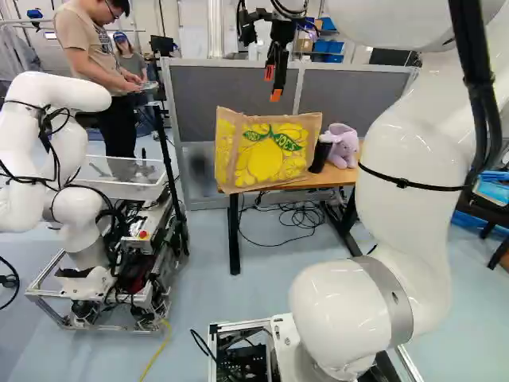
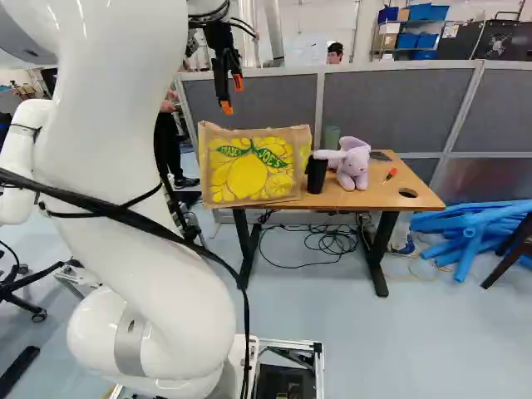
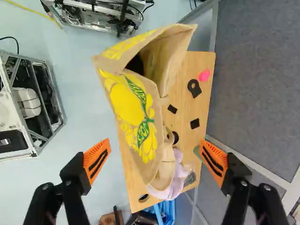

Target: Pick up the bag on the ground and place it on the table

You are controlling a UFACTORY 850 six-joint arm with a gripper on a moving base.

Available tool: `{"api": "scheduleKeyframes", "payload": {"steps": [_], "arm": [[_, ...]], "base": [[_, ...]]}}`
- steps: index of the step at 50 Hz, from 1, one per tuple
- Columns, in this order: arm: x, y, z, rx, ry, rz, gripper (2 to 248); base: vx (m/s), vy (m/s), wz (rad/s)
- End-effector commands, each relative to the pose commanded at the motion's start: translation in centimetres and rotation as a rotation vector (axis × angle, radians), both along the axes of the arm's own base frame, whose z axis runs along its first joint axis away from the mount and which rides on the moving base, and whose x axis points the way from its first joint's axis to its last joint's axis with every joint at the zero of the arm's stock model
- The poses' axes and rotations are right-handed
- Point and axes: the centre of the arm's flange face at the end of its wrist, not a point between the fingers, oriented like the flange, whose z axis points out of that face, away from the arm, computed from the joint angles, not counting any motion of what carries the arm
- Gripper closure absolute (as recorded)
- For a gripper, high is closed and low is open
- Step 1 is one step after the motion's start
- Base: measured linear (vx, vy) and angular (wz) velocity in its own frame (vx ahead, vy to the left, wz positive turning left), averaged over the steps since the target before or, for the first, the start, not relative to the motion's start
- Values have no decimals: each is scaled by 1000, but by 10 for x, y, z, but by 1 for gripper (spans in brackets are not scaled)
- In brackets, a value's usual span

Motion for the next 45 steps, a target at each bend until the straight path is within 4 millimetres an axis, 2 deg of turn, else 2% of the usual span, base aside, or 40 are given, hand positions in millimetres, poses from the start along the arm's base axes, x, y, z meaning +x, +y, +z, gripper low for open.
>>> {"api": "scheduleKeyframes", "payload": {"steps": [45], "arm": [[0, 0, 0, 0, 0, 0, 3]], "base": [[-127, -3, 0]]}}
